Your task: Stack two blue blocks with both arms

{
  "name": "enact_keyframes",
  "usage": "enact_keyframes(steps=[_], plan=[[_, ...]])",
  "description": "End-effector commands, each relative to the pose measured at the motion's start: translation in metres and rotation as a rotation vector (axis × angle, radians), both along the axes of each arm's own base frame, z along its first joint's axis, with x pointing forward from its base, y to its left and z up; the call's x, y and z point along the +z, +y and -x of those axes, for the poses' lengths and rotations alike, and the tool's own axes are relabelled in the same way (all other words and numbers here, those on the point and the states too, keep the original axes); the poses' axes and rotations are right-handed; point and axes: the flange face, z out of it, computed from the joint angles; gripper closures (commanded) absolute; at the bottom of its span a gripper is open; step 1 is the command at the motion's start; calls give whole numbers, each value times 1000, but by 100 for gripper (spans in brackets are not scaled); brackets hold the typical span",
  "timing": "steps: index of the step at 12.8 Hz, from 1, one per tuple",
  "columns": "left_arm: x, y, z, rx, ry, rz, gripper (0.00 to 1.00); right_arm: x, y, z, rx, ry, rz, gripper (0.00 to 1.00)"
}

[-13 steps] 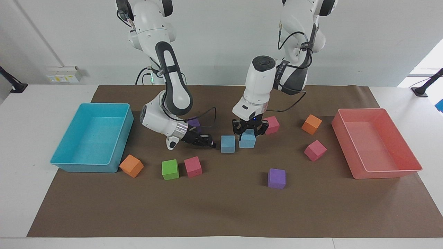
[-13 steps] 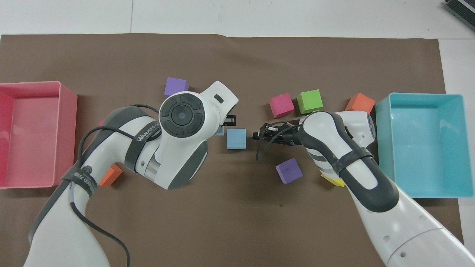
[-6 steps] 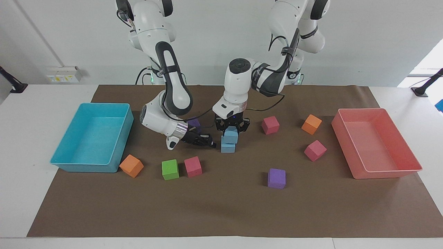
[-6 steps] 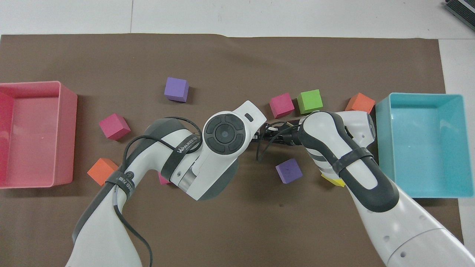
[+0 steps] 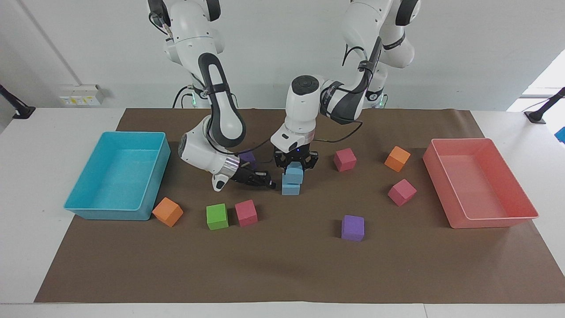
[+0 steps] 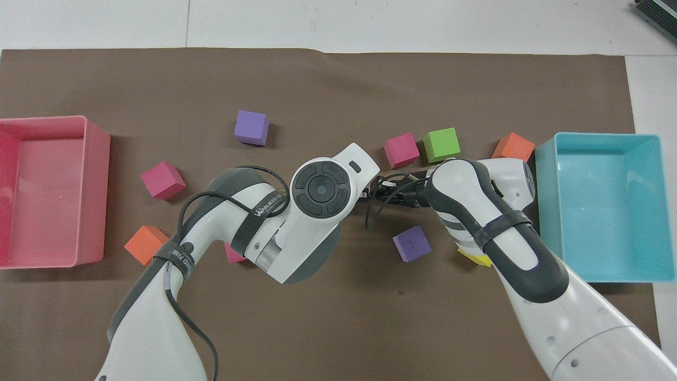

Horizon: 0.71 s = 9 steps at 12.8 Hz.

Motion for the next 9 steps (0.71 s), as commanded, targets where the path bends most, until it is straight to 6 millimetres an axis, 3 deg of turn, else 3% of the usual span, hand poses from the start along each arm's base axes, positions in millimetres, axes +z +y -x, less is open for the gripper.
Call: enact_keyframes(steps=[1,9], plan=[[-3,-13,-7,18,-19,-12,100,0,0,0,-30,1,-12,100],[-4,-12,-6,50,-11,-19,100,0,0,1,-31,0,-11,100]])
